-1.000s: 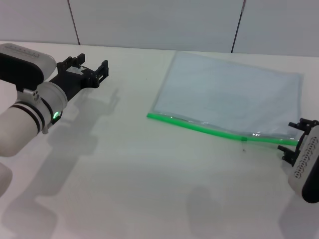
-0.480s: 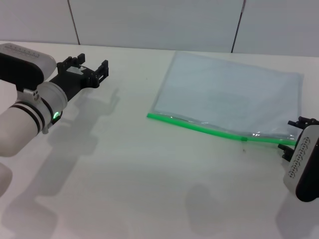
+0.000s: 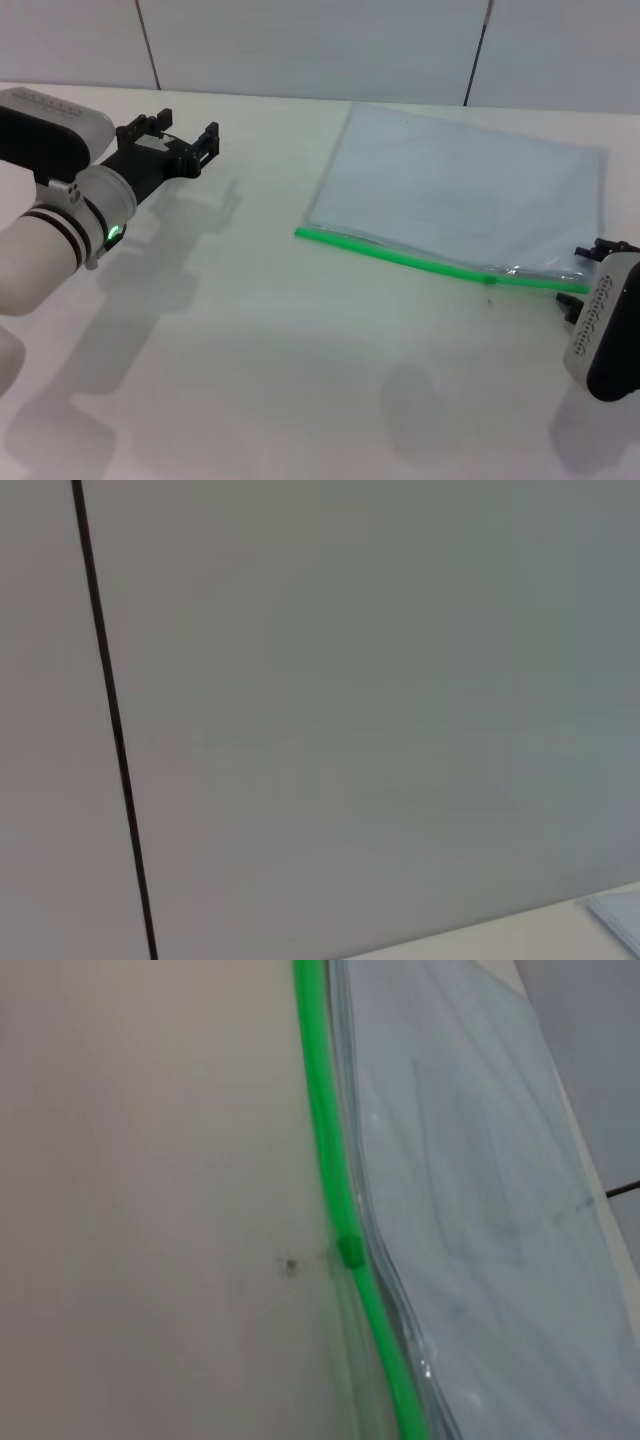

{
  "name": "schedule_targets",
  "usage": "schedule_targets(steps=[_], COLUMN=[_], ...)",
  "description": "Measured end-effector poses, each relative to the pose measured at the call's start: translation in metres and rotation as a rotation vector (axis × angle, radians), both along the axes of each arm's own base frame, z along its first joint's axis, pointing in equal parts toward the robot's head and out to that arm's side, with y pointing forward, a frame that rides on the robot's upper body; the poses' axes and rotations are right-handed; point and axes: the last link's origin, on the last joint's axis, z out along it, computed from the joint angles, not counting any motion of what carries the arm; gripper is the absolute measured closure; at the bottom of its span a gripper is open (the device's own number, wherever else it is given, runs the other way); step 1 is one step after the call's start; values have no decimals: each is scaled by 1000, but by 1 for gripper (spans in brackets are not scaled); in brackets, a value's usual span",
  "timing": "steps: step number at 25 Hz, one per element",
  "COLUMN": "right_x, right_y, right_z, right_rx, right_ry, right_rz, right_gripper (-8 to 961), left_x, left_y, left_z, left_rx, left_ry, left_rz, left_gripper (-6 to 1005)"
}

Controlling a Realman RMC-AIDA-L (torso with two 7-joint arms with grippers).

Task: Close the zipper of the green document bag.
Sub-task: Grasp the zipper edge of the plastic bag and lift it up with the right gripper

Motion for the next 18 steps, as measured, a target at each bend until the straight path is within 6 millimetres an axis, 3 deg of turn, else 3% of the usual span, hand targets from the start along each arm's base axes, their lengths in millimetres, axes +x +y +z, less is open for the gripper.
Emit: schedule_targets(steps=[18], right_x=[-4], right_y=[18], right_z=[-2], right_rx=[29], right_ry=[23], right_rz=[12], right_gripper=[367], left_x=[3], left_y=[2], left_z=[0], left_rx=[0], left_ry=[-1], left_rz=[-6], left_gripper=[322])
